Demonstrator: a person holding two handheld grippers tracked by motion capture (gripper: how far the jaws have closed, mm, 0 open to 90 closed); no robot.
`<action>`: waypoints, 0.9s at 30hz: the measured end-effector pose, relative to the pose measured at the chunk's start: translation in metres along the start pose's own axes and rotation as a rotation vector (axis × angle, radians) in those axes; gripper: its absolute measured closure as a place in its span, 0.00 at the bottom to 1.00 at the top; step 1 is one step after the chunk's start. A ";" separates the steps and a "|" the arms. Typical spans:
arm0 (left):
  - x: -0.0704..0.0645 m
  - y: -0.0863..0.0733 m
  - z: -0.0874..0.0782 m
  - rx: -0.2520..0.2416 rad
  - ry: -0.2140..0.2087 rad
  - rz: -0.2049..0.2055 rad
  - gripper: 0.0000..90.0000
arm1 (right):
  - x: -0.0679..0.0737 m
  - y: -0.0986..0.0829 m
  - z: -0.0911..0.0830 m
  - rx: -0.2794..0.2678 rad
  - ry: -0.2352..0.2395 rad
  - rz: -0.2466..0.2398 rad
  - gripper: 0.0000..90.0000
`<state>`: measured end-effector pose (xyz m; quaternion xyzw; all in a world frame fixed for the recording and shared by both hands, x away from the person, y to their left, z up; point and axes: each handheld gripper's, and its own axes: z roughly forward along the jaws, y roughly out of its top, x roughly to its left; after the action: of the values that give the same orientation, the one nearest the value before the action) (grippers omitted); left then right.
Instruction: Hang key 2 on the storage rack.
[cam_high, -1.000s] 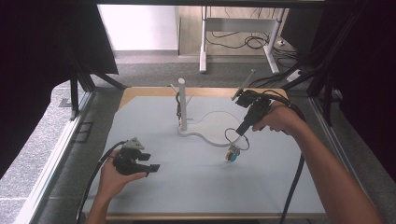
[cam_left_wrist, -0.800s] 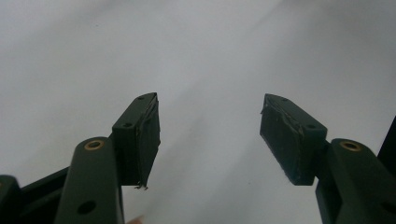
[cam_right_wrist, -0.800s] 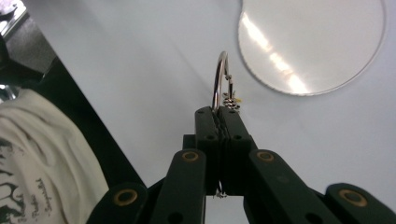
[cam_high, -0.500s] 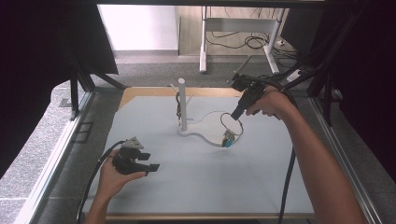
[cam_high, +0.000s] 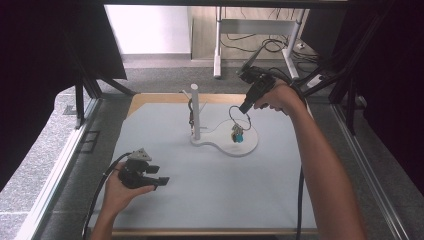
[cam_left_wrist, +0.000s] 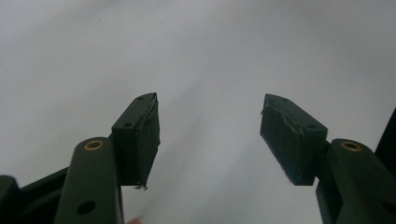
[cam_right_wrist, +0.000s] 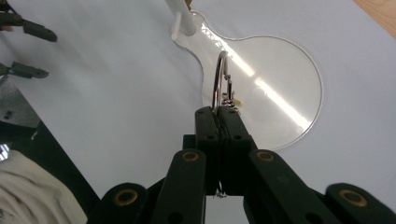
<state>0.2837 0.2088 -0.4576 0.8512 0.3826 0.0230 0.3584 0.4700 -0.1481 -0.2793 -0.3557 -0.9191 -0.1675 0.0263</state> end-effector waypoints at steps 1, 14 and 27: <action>0.000 0.000 -0.002 -0.012 -0.021 -0.004 0.42 | 0.000 0.002 0.002 0.000 -0.005 -0.002 0.98; -0.003 0.004 -0.005 -0.025 -0.019 0.016 0.42 | -0.013 0.022 0.013 -0.050 -0.021 0.018 0.98; -0.001 -0.001 -0.007 -0.022 -0.017 0.009 0.42 | -0.007 0.059 0.043 -0.045 -0.033 0.004 0.98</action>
<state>0.2801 0.2127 -0.4529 0.8491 0.3753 0.0216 0.3711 0.5172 -0.0976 -0.3040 -0.3608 -0.9146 -0.1825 0.0035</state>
